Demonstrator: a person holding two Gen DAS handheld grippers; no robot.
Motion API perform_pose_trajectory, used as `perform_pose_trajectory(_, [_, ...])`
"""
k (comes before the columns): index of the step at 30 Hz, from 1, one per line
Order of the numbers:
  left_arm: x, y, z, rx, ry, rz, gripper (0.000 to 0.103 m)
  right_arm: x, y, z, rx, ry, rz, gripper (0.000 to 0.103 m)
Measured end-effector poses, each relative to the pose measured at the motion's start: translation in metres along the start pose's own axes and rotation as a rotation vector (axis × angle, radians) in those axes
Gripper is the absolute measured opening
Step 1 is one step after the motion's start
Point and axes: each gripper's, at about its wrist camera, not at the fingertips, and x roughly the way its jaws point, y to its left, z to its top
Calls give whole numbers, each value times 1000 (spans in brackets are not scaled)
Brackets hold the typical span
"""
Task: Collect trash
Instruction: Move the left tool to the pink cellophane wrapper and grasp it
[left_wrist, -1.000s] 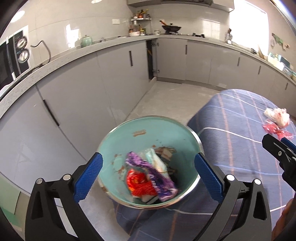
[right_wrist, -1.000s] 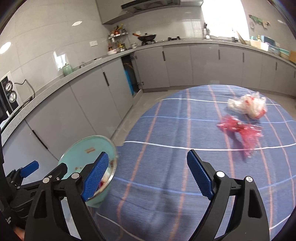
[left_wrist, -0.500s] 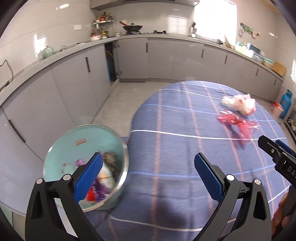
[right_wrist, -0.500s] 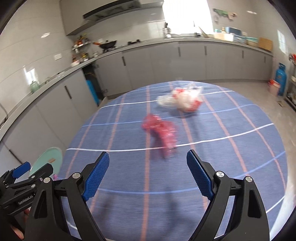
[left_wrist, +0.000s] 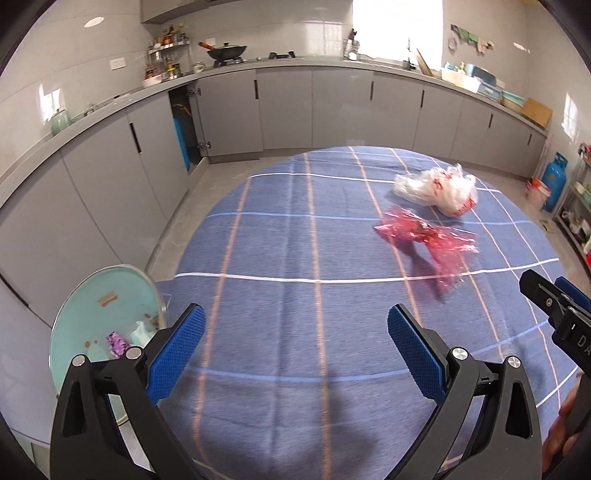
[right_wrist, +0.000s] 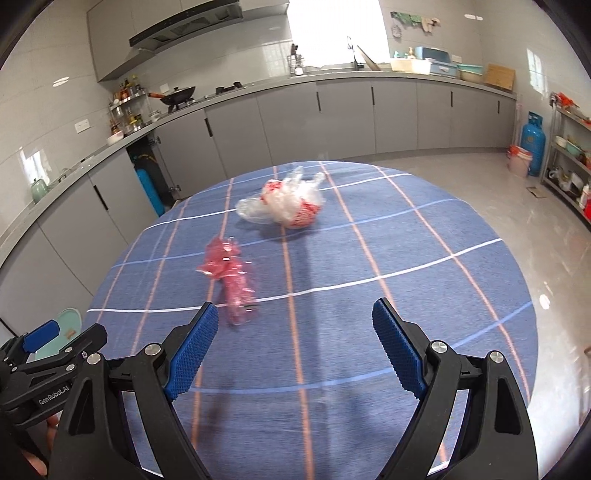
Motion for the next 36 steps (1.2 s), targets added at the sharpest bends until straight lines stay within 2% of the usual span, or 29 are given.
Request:
perform_pose_trajectory(9, [15, -38, 12, 41, 17, -24, 97, 6, -36, 7, 41, 5, -30, 85])
perform_pose_trajectory(13, [23, -56, 22, 30, 17, -68, 97, 6, -50, 13, 43, -7, -44, 84])
perform_pose_trajectory(19, [36, -84, 36, 5, 13, -118, 96, 10, -73, 23, 56, -10, -61, 70])
perform_pose_trajectory(24, [57, -107, 50, -30, 44, -154, 90, 18, -89, 32, 60, -4, -67, 69])
perform_pose_trajectory(28, [82, -125, 57, -37, 84, -152, 69, 23, -97, 39, 58, 13, -49, 69])
perform_pose_trajectory(30, [97, -128, 54, -40, 131, -152, 59, 26, -98, 45, 53, 21, -27, 69])
perform_pose_trajectory(31, [101, -127, 51, -41, 145, -156, 48, 27, -98, 47, 49, 21, -18, 69])
perform_pose_trajectory(32, [104, -126, 49, -38, 153, -156, 42, 29, -96, 51, 42, 20, -9, 69])
perform_pose_trajectory(33, [105, -123, 46, -30, 146, -144, 41, 32, -93, 57, 30, 13, 6, 69])
perform_pose_trajectory(35, [102, -114, 45, -24, 125, -141, 31, 40, -84, 67, 3, 13, 43, 70])
perform_pose_trajectory(36, [100, -108, 45, -25, 119, -151, 31, 47, -79, 74, -11, 19, 72, 70])
